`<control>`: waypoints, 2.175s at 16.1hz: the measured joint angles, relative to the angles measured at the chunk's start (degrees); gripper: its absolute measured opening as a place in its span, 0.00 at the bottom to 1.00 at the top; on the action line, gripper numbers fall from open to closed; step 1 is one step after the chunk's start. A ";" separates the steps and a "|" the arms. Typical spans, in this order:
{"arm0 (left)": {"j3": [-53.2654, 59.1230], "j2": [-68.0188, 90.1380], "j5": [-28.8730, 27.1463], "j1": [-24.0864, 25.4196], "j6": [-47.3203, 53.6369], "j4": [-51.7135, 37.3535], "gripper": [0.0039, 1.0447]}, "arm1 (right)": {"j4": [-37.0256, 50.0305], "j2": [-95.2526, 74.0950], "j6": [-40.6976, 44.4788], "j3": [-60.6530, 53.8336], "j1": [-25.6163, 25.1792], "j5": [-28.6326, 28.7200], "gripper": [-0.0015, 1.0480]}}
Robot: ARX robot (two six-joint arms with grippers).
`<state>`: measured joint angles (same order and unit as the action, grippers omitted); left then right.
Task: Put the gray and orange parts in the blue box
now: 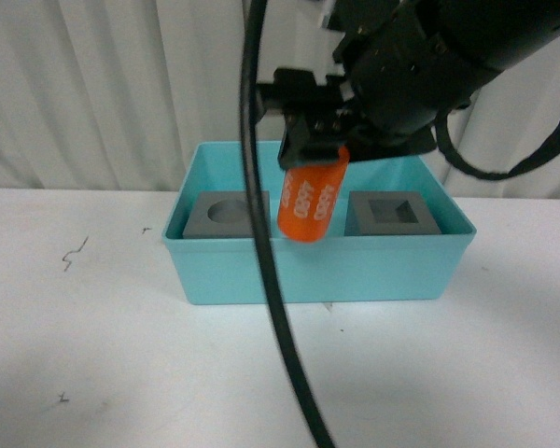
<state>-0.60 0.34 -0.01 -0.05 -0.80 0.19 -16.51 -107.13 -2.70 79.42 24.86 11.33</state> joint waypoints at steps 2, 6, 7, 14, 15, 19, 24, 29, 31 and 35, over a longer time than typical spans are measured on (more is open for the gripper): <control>0.00 0.00 0.00 0.00 0.02 0.00 0.94 | -0.31 -0.09 0.02 3.32 -2.78 1.20 0.46; 0.00 0.00 0.00 0.00 0.02 0.02 0.94 | -0.57 -3.56 0.02 8.81 -5.97 2.03 0.46; 0.00 0.00 0.00 0.00 0.00 0.00 0.94 | -0.52 -4.66 -0.11 9.29 -6.54 2.19 0.46; 0.00 0.00 0.00 0.00 0.00 0.00 0.94 | -1.01 -13.29 -0.35 15.82 -7.30 3.28 0.46; 0.00 0.00 0.00 0.00 0.00 0.00 0.94 | -1.22 -13.90 -0.35 16.33 -7.30 3.34 0.46; 0.00 0.00 0.00 0.00 0.02 0.00 0.94 | -1.07 -18.97 -0.74 18.88 -7.30 4.09 0.46; 0.00 0.00 0.00 0.00 0.02 0.00 0.94 | -2.10 -23.96 -0.68 21.99 -7.23 4.00 0.46; 0.00 0.00 0.00 0.00 0.00 0.00 0.94 | -3.45 -26.80 -0.02 23.85 -6.84 3.45 0.46; 0.00 0.00 0.00 0.00 0.00 0.00 0.94 | -4.44 -26.80 1.05 24.65 -6.51 3.23 0.49; 0.00 0.00 0.00 0.00 0.02 0.00 0.94 | -4.50 -27.39 1.25 25.97 -6.80 2.82 0.94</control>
<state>-0.60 0.34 -0.01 -0.05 -0.78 0.19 -21.02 -134.52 -1.45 105.38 18.06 14.15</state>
